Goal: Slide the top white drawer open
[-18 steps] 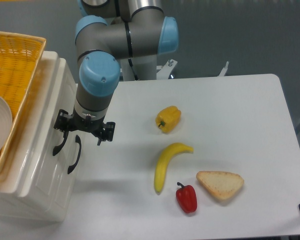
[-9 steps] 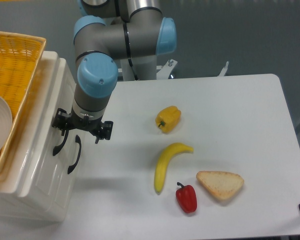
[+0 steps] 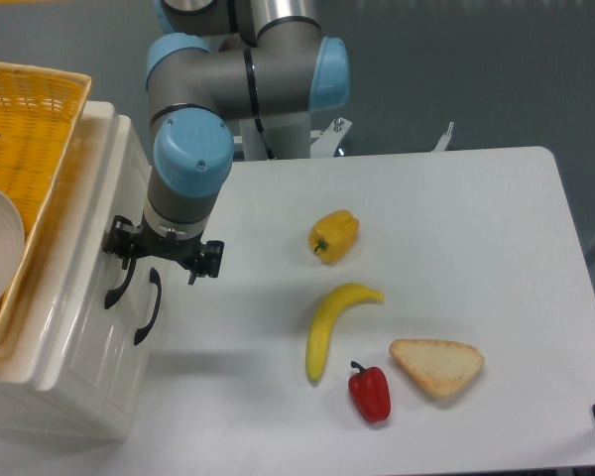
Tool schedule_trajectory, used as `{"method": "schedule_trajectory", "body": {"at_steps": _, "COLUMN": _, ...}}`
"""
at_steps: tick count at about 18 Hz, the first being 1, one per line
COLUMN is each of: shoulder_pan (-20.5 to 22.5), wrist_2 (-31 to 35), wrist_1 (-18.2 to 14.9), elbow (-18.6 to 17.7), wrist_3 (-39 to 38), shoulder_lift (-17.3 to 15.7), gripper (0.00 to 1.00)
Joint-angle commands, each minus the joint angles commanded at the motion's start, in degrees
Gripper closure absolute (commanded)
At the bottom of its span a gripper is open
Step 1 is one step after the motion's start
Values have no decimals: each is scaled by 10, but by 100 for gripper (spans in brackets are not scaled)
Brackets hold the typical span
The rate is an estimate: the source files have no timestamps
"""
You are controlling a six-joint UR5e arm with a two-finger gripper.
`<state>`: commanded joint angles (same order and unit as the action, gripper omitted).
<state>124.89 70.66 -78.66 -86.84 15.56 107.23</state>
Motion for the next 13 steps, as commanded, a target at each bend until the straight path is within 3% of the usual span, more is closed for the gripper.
{"method": "schedule_trajectory", "body": {"at_steps": 13, "shoulder_pan": -2, "wrist_2": 17, "wrist_1": 5, "elbow": 3, "wrist_3": 12, "shoulder_lift": -4, "gripper": 0}}
